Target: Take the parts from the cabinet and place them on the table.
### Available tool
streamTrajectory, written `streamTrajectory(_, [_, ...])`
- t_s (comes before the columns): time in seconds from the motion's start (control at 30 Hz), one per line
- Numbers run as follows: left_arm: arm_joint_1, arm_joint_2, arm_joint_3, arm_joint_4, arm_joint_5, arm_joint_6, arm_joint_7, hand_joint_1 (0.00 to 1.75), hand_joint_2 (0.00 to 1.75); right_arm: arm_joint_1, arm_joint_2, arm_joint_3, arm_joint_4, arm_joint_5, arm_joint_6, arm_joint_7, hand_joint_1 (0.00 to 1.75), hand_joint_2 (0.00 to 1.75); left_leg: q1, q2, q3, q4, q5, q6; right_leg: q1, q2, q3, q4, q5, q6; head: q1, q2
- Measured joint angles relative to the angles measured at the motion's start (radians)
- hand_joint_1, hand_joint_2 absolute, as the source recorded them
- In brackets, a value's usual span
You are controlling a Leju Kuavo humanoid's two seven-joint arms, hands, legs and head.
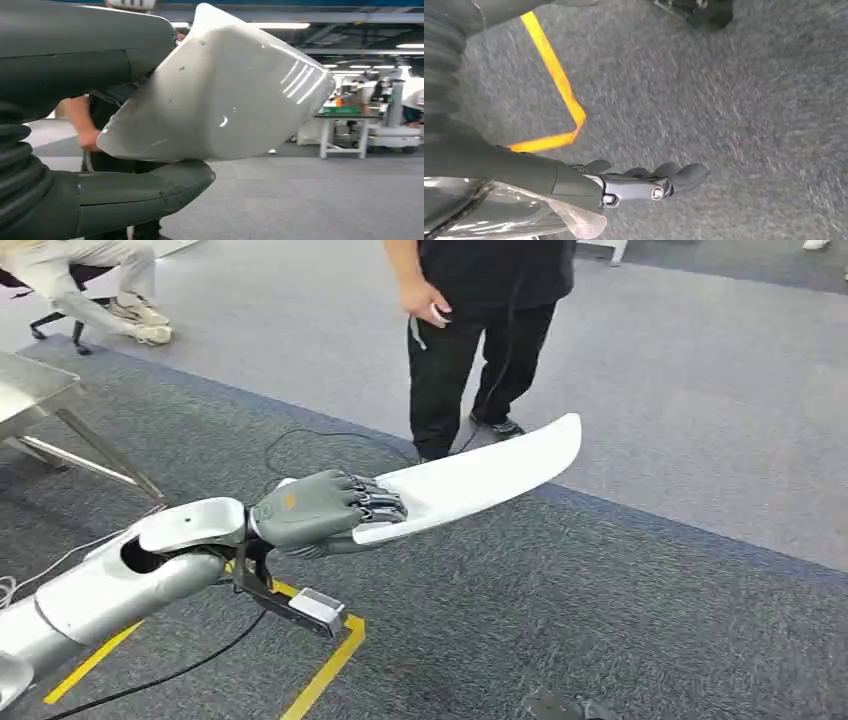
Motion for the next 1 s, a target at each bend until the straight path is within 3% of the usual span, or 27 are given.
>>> streamTrajectory(0.07, [0.001, 0.002, 0.0, 0.001, -0.001, 0.002, 0.0, 1.75, 1.75, 0.001, -0.003, 0.0, 0.0, -0.009, -0.011, -0.006, 0.0, 1.75, 0.008, -0.024, -0.004, -0.005, 0.007, -0.011, 0.008, -0.022, 0.002, 0.001, 0.0, -0.009, 0.001, 0.0])
streamTrajectory(0.1, [0.001, 0.002, 0.0, 0.001, -0.004, 0.002, 0.0, 1.75, 1.75, -0.002, -0.004, 0.0, 0.0, -0.018, -0.015, -0.011, 0.0, 1.75, 0.007, -0.035, -0.005, -0.004, 0.005, -0.014, 0.002, -0.035, 0.006, -0.005, 0.002, -0.016, 0.001, 0.0])
streamTrajectory(0.13, [0.002, 0.001, 0.001, 0.0, -0.005, 0.003, 0.0, 1.75, 1.75, -0.006, -0.006, -0.001, 0.0, -0.025, -0.018, -0.018, 0.0, 1.75, 0.003, 0.016, -0.008, 0.007, -0.005, -0.018, 0.003, -0.048, 0.012, -0.01, 0.004, -0.024, 0.0, 0.0])
streamTrajectory(0.17, [-0.001, 0.001, 0.001, 0.001, -0.008, 0.003, 0.0, 1.75, 1.75, -0.006, -0.006, -0.002, -0.001, -0.03, -0.019, -0.028, 0.0, 1.75, -0.001, 0.078, -0.025, 0.047, -0.029, -0.023, 0.006, -0.058, 0.017, -0.013, 0.001, -0.03, -0.011, 0.0])
streamTrajectory(0.2, [0.0, 0.0, 0.001, 0.001, -0.008, 0.003, 0.0, 1.75, 1.75, -0.002, -0.006, -0.002, -0.001, -0.034, -0.022, -0.032, 0.0, 1.75, 0.001, 0.104, -0.057, 0.114, -0.061, -0.027, 0.009, -0.071, 0.021, -0.014, -0.001, -0.035, -0.009, 0.0])
streamTrajectory(0.27, [0.007, -0.006, -0.003, 0.001, -0.011, -0.005, 0.004, 1.75, 1.75, 0.014, -0.007, -0.003, 0.0, -0.041, -0.026, -0.04, 0.0, 1.75, 0.005, 0.119, -0.135, 0.268, -0.118, -0.031, 0.012, -0.105, 0.024, -0.014, -0.008, -0.041, -0.01, 0.0])
streamTrajectory(0.3, [0.012, -0.006, -0.004, 0.002, -0.014, -0.01, 0.008, 1.75, 1.75, 0.021, -0.007, -0.004, 0.0, -0.042, -0.028, -0.043, 0.0, 1.75, 0.006, 0.12, -0.152, 0.297, -0.119, -0.031, 0.013, -0.12, 0.025, -0.014, -0.01, -0.042, -0.01, 0.0])
streamTrajectory(0.33, [0.015, -0.006, -0.005, 0.002, -0.018, -0.011, 0.01, 1.75, 1.75, 0.028, -0.006, -0.004, 0.0, -0.042, -0.029, -0.047, 0.0, 1.75, 0.006, 0.121, -0.145, 0.279, -0.097, -0.03, 0.014, -0.135, 0.027, -0.014, -0.012, -0.041, -0.01, 0.0])
streamTrajectory(0.37, [0.017, -0.007, -0.004, 0.002, -0.019, -0.013, 0.011, 1.75, 1.75, 0.034, -0.005, -0.004, 0.0, -0.039, -0.03, -0.048, 0.0, 1.75, 0.006, 0.124, -0.119, 0.225, -0.062, -0.026, 0.016, -0.148, 0.03, -0.014, -0.015, -0.042, -0.01, 0.0])
streamTrajectory(0.4, [0.016, -0.008, -0.004, 0.002, -0.019, -0.013, 0.012, 1.75, 1.75, 0.039, -0.003, -0.004, 0.001, -0.035, -0.03, -0.048, 0.0, 1.75, 0.003, 0.133, -0.075, 0.138, -0.017, -0.019, 0.018, -0.162, 0.035, -0.014, -0.018, -0.04, -0.01, 0.0])
streamTrajectory(0.43, [0.014, -0.01, -0.002, 0.002, -0.021, -0.013, 0.014, 1.75, 1.75, 0.042, -0.002, -0.004, 0.001, -0.032, -0.03, -0.047, 0.0, 1.75, -0.007, 0.173, -0.023, 0.042, 0.024, -0.005, 0.019, -0.174, 0.043, -0.015, -0.023, -0.039, -0.01, 0.0])
streamTrajectory(0.47, [0.012, -0.014, -0.002, 0.002, -0.025, -0.014, 0.018, 1.75, 1.75, 0.045, 0.0, -0.004, 0.001, -0.03, -0.03, -0.045, 0.0, 1.75, -0.023, 0.23, -0.002, 0.006, 0.008, 0.004, 0.021, -0.186, 0.046, -0.016, -0.027, -0.036, -0.009, 0.0])
streamTrajectory(0.5, [0.006, -0.02, -0.002, 0.002, -0.031, -0.015, 0.021, 1.75, 1.75, 0.047, 0.0, -0.004, 0.002, -0.03, -0.03, -0.045, 0.0, 1.75, -0.028, 0.225, 0.001, -0.009, 0.006, 0.01, 0.026, -0.194, 0.045, -0.016, -0.03, -0.029, -0.011, 0.0])
streamTrajectory(0.6, [0.005, -0.023, -0.002, 0.002, -0.04, -0.017, 0.029, 1.75, 1.75, 0.045, 0.002, -0.004, 0.002, -0.03, -0.027, -0.044, 0.0, 1.75, -0.03, 0.184, 0.0, -0.015, 0.008, 0.018, 0.027, -0.239, 0.061, -0.024, -0.037, -0.016, -0.011, 0.0])
streamTrajectory(0.63, [0.005, -0.024, 0.0, 0.001, -0.04, -0.017, 0.029, 1.75, 1.75, 0.042, 0.002, -0.004, 0.002, -0.03, -0.026, -0.043, 0.0, 1.75, -0.015, 0.171, 0.015, -0.031, 0.015, 0.023, 0.023, -0.223, 0.052, -0.02, -0.047, -0.008, -0.011, 0.0])
streamTrajectory(0.67, [-0.002, -0.03, 0.001, -0.001, -0.04, -0.017, 0.03, 1.75, 1.75, 0.042, 0.002, -0.004, 0.002, -0.03, -0.026, -0.045, 0.0, 1.75, -0.014, 0.16, 0.019, -0.035, 0.016, 0.028, 0.022, -0.159, 0.046, 0.009, -0.062, -0.005, -0.005, 0.0])
streamTrajectory(0.7, [-0.007, -0.031, 0.0, 0.0, -0.041, -0.018, 0.03, 1.75, 1.75, 0.042, 0.002, -0.005, 0.002, -0.03, -0.026, -0.045, 0.0, 1.75, -0.012, 0.147, 0.019, -0.034, 0.018, 0.032, 0.02, -0.122, 0.016, 0.072, -0.092, -0.004, -0.001, 0.0])
streamTrajectory(0.77, [-0.003, -0.04, -0.002, 0.0, -0.042, -0.02, 0.031, 1.75, 1.75, 0.047, -0.002, -0.005, 0.002, -0.03, -0.026, -0.041, 0.0, 1.75, -0.011, 0.116, 0.019, -0.034, 0.015, 0.036, 0.018, -0.094, -0.075, 0.235, -0.152, 0.002, 0.0, 0.0])
streamTrajectory(0.8, [0.0, -0.042, -0.002, 0.0, -0.042, -0.021, 0.031, 1.75, 1.75, 0.051, -0.002, -0.005, 0.003, -0.03, -0.026, -0.04, 0.0, 1.75, -0.01, 0.1, 0.019, -0.033, 0.015, 0.036, 0.018, -0.093, -0.106, 0.279, -0.155, 0.004, 0.0, 0.0])
streamTrajectory(0.83, [0.002, -0.042, -0.003, 0.0, -0.045, -0.022, 0.031, 1.75, 1.75, 0.053, -0.002, -0.005, 0.003, -0.031, -0.027, -0.042, 0.0, 1.75, -0.009, 0.083, 0.02, -0.033, 0.015, 0.035, 0.017, -0.093, -0.119, 0.276, -0.131, 0.007, 0.0, 0.0])
streamTrajectory(0.87, [0.001, -0.044, -0.003, 0.0, -0.049, -0.027, 0.031, 1.75, 1.75, 0.051, -0.002, -0.005, 0.003, -0.031, -0.029, -0.042, 0.0, 1.75, -0.007, 0.065, 0.021, -0.031, 0.013, 0.032, 0.015, -0.093, -0.106, 0.226, -0.087, 0.009, 0.0, 0.0])
streamTrajectory(0.9, [-0.003, -0.045, -0.003, 0.0, -0.05, -0.033, 0.031, 1.75, 1.75, 0.048, -0.003, -0.005, 0.003, -0.03, -0.031, -0.042, 0.0, 1.75, -0.003, 0.049, 0.021, -0.024, 0.009, 0.026, 0.011, -0.085, -0.074, 0.142, -0.031, 0.012, 0.0, 0.0])
streamTrajectory(0.93, [-0.009, -0.048, -0.002, 0.0, -0.05, -0.039, 0.031, 1.75, 1.75, 0.044, -0.005, -0.005, 0.003, -0.031, -0.032, -0.04, 0.0, 1.75, 0.001, 0.036, 0.02, -0.016, 0.003, 0.019, 0.005, -0.063, -0.037, 0.054, 0.016, 0.017, 0.0, 0.0])
streamTrajectory(0.97, [-0.015, -0.05, -0.002, 0.0, -0.05, -0.044, 0.032, 1.75, 1.75, 0.041, -0.005, -0.005, 0.003, -0.031, -0.032, -0.04, 0.0, 1.75, 0.002, 0.026, 0.016, -0.008, -0.004, 0.012, -0.003, -0.012, -0.015, 0.013, 0.011, 0.021, 0.0, 0.0])
streamTrajectory(1.0, [-0.024, -0.051, -0.002, 0.0, -0.05, -0.048, 0.032, 1.75, 1.75, 0.039, -0.005, -0.005, 0.003, -0.031, -0.033, -0.039, 0.0, 1.75, 0.001, 0.012, 0.007, 0.008, -0.008, 0.005, -0.004, 0.002, 0.002, -0.01, -0.001, 0.013, 0.002, 0.0])
